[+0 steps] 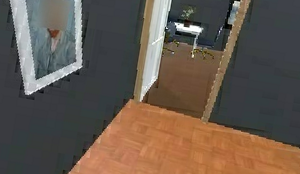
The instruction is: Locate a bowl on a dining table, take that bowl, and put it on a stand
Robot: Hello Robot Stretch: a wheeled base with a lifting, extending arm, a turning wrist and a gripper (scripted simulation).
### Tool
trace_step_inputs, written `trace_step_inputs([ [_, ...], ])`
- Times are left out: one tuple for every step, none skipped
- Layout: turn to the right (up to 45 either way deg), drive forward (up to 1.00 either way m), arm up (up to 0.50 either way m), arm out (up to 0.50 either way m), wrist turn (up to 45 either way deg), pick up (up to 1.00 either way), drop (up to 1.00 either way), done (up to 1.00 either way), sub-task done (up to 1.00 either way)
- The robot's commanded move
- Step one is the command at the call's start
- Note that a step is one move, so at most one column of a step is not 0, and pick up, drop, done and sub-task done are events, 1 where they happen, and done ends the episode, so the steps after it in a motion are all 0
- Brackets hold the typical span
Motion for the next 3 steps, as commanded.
trace_step_inputs([
  [0.0, 1.00, 0.00, 0.00, 0.0, 0.00, 0.00, 0.00, 0.00],
  [0.0, 0.95, 0.00, 0.00, 0.0, 0.00, 0.00, 0.00, 0.00],
  [27.0, 0.00, 0.00, 0.00, 0.0, 0.00, 0.00, 0.00, 0.00],
])
